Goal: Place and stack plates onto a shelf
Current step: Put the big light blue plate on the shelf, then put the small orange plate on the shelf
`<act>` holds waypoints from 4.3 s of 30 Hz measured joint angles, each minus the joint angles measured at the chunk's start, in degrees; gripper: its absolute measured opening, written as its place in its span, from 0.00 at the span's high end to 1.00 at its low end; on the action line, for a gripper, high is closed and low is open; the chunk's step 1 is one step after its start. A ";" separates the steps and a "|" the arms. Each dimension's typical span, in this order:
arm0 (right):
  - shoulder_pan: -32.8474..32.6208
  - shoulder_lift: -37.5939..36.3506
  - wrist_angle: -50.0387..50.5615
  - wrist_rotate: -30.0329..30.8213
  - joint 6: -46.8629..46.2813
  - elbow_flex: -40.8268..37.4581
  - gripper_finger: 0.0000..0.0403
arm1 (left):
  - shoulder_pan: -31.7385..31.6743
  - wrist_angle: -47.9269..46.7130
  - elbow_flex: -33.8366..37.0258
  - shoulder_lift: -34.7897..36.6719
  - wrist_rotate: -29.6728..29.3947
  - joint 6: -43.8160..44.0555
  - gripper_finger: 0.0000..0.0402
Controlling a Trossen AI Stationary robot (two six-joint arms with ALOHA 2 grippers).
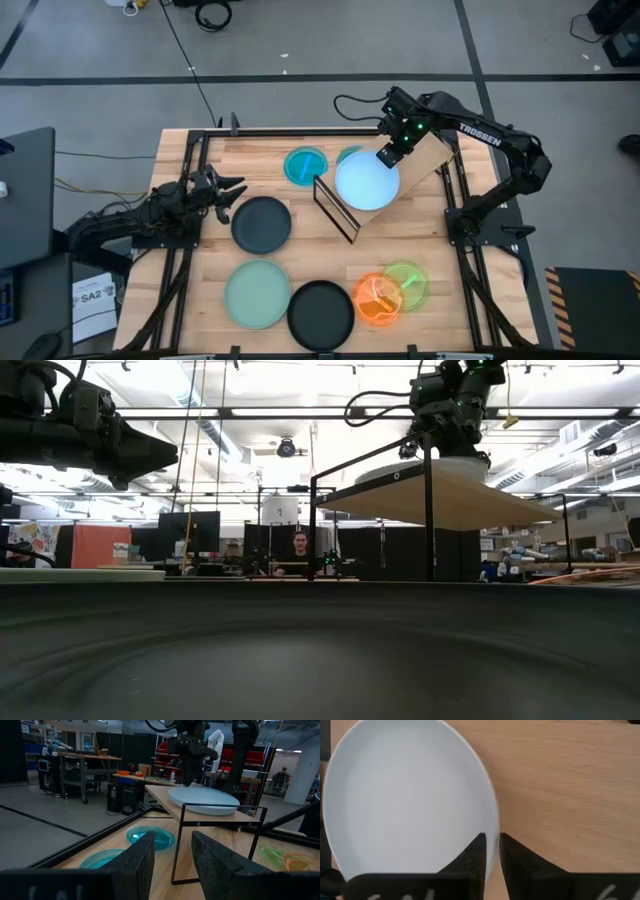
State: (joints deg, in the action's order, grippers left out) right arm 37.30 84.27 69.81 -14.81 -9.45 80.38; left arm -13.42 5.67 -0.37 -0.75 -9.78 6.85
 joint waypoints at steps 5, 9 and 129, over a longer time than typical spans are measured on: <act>0.00 0.00 -0.85 0.00 0.00 0.00 0.77 | -0.01 -0.02 -0.01 -0.01 0.00 0.00 0.66; 0.00 0.00 -0.91 0.23 0.05 0.00 0.72 | 0.01 -0.01 -0.01 0.00 0.00 0.00 0.66; -70.65 -6.98 -53.55 13.55 -52.39 -45.18 0.68 | 0.00 0.94 -0.01 0.00 -0.68 3.04 0.66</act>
State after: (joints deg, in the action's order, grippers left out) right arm -33.35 77.29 16.26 -1.26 -61.84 35.20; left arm -13.42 6.61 -0.38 -0.74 -10.46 9.89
